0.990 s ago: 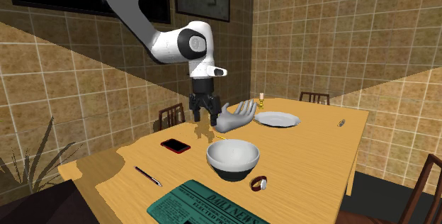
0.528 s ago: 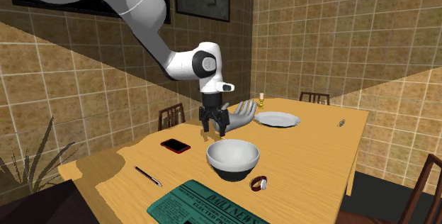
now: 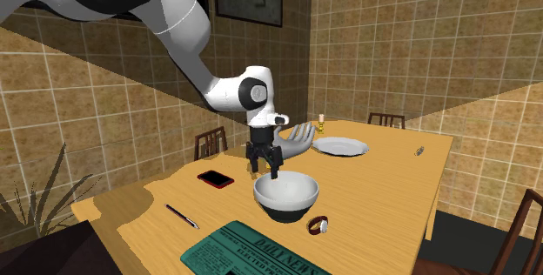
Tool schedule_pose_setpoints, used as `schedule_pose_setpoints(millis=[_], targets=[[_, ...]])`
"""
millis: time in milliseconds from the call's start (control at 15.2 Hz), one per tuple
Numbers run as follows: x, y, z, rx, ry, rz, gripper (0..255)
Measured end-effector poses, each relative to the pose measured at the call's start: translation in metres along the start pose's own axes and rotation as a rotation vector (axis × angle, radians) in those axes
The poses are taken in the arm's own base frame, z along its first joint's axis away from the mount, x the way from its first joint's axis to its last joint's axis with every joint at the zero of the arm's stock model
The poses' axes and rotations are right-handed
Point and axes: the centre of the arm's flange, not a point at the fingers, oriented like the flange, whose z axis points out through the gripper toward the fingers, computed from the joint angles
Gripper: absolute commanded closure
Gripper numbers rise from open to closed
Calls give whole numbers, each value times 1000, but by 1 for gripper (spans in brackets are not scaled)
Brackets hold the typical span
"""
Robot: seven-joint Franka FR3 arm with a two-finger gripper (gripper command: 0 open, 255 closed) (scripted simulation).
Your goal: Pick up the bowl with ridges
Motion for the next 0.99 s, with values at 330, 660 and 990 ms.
schedule_pose_setpoints(millis=[330, 660, 990], targets=[[1, 0, 1, 0, 1, 0, 255], [0, -1, 1, 0, 1, 0, 255], [-1, 2, -20, 0, 0, 0, 255]])
